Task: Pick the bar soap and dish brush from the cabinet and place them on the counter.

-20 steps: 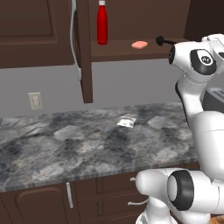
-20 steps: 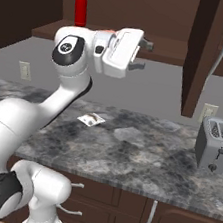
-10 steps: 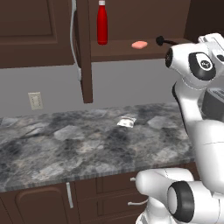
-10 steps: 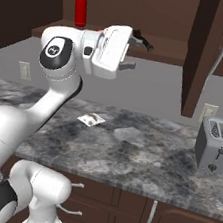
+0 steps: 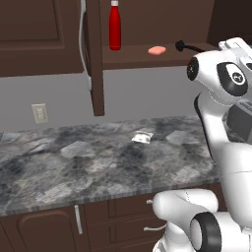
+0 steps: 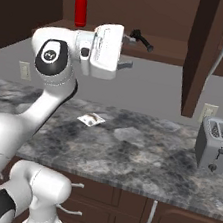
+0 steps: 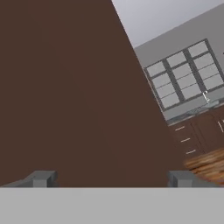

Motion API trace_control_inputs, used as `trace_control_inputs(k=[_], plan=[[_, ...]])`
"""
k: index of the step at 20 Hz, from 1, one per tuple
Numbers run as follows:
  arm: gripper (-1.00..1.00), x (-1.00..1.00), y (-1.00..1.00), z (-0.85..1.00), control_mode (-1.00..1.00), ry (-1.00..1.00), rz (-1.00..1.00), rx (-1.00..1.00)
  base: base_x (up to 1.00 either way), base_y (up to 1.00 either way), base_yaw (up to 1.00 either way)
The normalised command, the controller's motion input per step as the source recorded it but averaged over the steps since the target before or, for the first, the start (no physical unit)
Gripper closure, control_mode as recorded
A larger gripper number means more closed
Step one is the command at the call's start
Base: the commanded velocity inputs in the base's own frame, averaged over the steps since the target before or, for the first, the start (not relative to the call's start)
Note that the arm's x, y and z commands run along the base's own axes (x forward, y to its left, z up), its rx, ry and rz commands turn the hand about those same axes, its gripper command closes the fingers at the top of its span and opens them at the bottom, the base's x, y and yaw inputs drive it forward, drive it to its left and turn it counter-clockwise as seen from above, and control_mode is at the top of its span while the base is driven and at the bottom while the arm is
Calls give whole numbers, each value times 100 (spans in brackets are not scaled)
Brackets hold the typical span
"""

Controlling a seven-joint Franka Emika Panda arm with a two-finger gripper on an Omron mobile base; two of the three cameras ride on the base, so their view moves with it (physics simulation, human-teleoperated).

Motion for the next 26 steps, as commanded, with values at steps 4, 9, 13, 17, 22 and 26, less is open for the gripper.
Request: trace_control_inputs(k=[4, 9, 13, 17, 22, 26], plan=[[-100, 1, 8, 0, -100, 0, 14, 0, 0, 0, 0], [-100, 5, 17, 0, -100, 0, 15, -1, 0, 0, 0], [-100, 13, 38, 0, -100, 0, 12, -6, 0, 0, 0], [-100, 16, 43, 0, -100, 0, 10, -7, 0, 0, 0], [-100, 18, 39, 0, -100, 0, 9, -6, 0, 0, 0], [-100, 19, 34, 0, -100, 0, 10, -5, 0, 0, 0]])
